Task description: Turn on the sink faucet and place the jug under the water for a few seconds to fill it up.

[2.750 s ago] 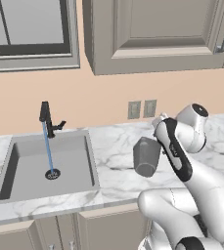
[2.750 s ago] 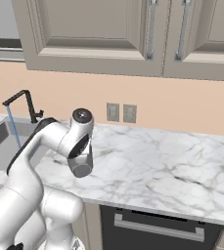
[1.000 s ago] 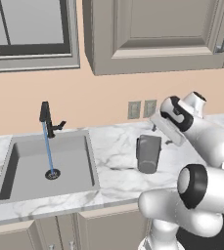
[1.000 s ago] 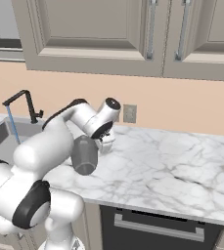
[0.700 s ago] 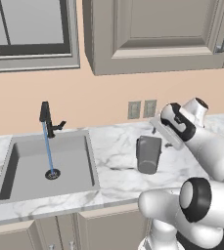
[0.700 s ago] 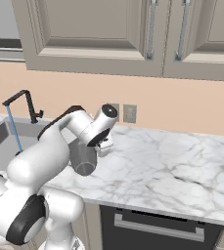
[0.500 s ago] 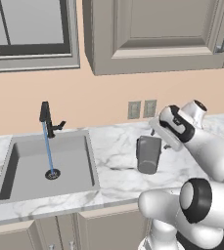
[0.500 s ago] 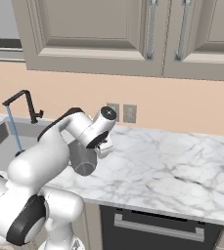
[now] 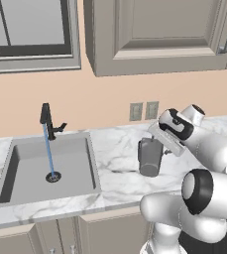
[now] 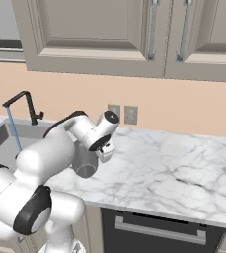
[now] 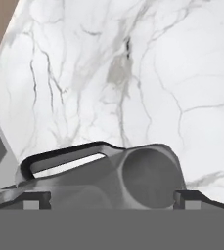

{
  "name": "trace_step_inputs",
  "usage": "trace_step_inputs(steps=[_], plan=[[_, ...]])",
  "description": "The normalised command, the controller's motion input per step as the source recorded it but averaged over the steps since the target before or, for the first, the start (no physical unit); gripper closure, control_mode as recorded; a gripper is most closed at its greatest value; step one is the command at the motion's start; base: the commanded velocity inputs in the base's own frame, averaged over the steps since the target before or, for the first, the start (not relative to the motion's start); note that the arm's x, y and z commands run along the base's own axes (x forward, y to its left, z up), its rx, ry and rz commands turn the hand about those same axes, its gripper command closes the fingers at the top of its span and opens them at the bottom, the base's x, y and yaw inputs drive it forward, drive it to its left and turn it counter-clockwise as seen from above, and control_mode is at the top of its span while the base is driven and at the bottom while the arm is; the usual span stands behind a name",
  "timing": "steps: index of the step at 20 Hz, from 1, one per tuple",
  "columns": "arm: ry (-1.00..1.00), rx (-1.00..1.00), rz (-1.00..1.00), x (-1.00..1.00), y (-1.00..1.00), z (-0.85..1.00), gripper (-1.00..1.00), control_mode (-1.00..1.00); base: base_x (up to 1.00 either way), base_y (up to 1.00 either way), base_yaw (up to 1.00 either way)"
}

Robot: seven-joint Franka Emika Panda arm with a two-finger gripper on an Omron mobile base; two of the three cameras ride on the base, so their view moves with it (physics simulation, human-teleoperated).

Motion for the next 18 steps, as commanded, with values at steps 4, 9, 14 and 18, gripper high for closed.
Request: trace_step_inputs(steps=[4,9,14,18], plan=[[0.09,-0.02,0.07,0.12,0.01,-0.41,-1.0,-1.0,0.0,0.0,0.0],[0.11,-0.01,0.02,0.11,0.1,-0.33,-1.0,-1.0,0.0,0.0,0.0],[0.01,-0.02,0.01,-0.13,0.11,-0.25,1.0,-1.0,0.0,0.0,0.0],[0.0,-0.04,0.02,-0.24,0.15,-0.18,1.0,-1.0,0.0,0.0,0.0]])
